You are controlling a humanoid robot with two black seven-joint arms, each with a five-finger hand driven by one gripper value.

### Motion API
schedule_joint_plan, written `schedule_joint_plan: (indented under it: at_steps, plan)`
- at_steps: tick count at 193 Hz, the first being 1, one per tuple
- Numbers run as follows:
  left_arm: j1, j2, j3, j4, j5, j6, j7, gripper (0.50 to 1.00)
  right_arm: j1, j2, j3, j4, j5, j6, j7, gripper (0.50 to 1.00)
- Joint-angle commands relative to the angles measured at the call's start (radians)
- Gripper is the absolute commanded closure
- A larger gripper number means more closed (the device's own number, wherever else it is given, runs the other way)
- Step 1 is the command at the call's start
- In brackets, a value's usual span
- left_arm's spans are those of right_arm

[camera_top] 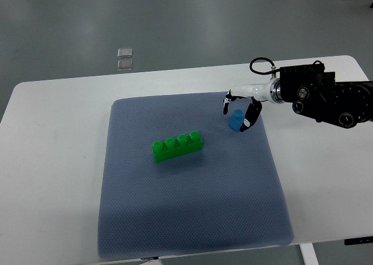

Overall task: Stack blue block on green block with right hand
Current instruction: 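Lower the right hand and close its fingers around the blue block, then lift the blue block and carry it toward the green brick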

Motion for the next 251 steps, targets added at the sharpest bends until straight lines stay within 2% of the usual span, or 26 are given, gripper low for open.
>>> schedule_joint_plan:
  at_steps: [1, 45, 46, 48, 91, 146, 161, 193, 251]
  plan:
    - [0.000, 0.000, 0.000, 0.000, 0.000, 0.000, 0.001, 0.500, -0.011, 0.009, -0.001, -0.010, -0.027, -0.001, 0.000, 0.593]
    - [0.000, 0.000, 0.001, 0.000, 0.000, 0.000, 0.001, 0.500, -0.024, 0.010, 0.000, -0.013, -0.048, -0.010, 0.001, 0.605]
    - [0.000, 0.000, 0.001, 0.000, 0.000, 0.000, 0.001, 0.500, -0.024, 0.010, 0.000, -0.016, -0.048, -0.015, 0.003, 0.660]
    - [0.000, 0.000, 0.001, 0.000, 0.000, 0.000, 0.001, 0.500, -0.024, 0.010, 0.000, -0.016, -0.048, -0.014, 0.001, 0.670]
    - [0.000, 0.000, 0.001, 0.000, 0.000, 0.000, 0.001, 0.500, -0.024, 0.010, -0.001, -0.020, -0.050, -0.015, 0.003, 0.730]
    - [0.000, 0.000, 0.000, 0.000, 0.000, 0.000, 0.001, 0.500, -0.025, 0.012, -0.003, -0.020, -0.053, -0.015, 0.011, 0.740]
    - [0.000, 0.000, 0.001, 0.000, 0.000, 0.000, 0.001, 0.500, -0.025, 0.012, -0.003, -0.020, -0.053, -0.015, 0.012, 0.762]
    - [0.000, 0.000, 0.000, 0.000, 0.000, 0.000, 0.001, 0.500, -0.028, 0.014, -0.003, -0.020, -0.071, -0.015, 0.014, 0.773]
    - [0.000, 0.000, 0.000, 0.000, 0.000, 0.000, 0.001, 0.500, -0.039, 0.012, -0.004, -0.021, -0.090, -0.015, 0.020, 0.850]
